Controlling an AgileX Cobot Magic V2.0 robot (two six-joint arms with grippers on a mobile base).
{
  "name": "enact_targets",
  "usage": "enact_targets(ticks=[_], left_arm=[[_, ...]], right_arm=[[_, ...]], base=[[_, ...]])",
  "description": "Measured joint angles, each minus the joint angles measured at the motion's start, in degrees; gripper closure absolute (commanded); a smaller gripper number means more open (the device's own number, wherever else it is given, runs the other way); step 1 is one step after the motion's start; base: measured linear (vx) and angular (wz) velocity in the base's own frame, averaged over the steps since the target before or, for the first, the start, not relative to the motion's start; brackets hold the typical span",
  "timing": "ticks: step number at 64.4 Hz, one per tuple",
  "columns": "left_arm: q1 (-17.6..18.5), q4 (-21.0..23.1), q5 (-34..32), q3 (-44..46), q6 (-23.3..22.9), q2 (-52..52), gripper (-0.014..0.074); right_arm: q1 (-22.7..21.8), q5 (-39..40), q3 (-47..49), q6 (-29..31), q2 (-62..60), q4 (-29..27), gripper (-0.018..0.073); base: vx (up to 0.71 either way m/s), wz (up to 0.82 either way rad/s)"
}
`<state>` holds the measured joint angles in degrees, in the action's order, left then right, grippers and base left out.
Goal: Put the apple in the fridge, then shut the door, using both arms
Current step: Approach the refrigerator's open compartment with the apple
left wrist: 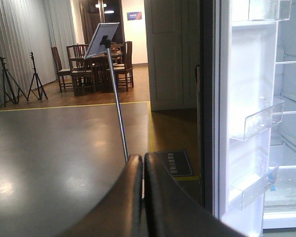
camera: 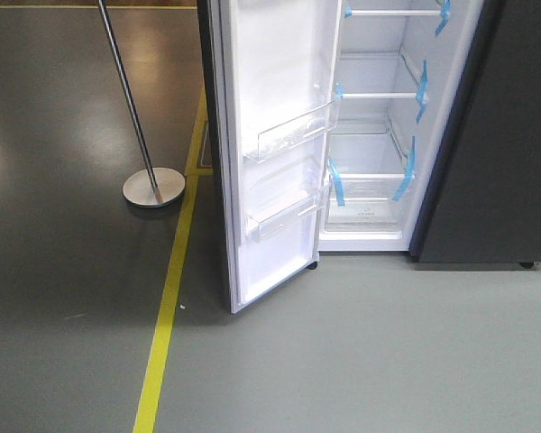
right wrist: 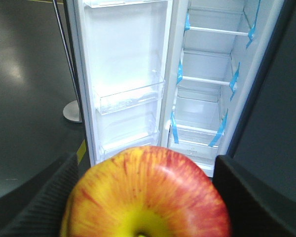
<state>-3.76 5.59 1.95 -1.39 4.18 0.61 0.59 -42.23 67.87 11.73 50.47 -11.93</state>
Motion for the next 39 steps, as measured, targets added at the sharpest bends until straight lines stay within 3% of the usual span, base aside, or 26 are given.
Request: enact_targets(ticks=[39], left_arm=[[0.0, 0.0, 0.0, 0.0, 0.0, 0.0, 0.0603]], right_arm=[[0.0, 0.0, 0.0, 0.0, 0.0, 0.0, 0.0461]], base=[[0.12, 0.02]])
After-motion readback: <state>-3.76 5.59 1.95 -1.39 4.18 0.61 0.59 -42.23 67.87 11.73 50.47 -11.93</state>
